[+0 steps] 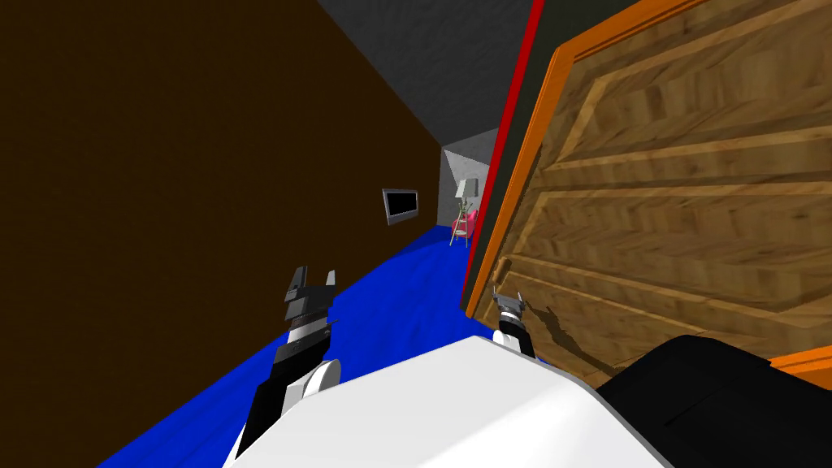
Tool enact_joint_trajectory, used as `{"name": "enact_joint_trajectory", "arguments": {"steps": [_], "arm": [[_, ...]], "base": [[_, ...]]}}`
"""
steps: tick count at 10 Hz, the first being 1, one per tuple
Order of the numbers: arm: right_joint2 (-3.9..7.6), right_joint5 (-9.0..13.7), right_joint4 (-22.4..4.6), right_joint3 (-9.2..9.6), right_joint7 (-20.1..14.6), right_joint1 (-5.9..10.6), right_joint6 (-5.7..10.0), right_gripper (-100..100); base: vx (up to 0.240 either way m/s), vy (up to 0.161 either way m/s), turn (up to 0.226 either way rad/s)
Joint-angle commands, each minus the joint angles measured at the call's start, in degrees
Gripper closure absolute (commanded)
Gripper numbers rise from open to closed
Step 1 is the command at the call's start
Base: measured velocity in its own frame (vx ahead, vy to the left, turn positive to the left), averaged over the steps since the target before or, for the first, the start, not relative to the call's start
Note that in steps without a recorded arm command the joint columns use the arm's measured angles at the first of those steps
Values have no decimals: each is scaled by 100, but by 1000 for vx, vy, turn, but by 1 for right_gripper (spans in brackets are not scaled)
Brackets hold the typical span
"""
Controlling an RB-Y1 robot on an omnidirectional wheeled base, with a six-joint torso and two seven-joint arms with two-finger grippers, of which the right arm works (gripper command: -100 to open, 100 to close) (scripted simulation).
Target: Pull the door open
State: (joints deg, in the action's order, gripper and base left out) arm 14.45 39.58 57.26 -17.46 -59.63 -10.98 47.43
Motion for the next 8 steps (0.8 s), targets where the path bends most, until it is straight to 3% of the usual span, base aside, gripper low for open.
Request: {"name": "enact_joint_trajectory", "arguments": {"steps": [1,6,8], "arm": [[37,125,-279,-56,-188,93,46,-100],[165,591,-1141,-264,-865,274,188,-100],[179,643,-1237,-288,-941,294,204,-100]], "base": [[-6,-87,194],[-17,-102,243],[-10,-68,100]]}}
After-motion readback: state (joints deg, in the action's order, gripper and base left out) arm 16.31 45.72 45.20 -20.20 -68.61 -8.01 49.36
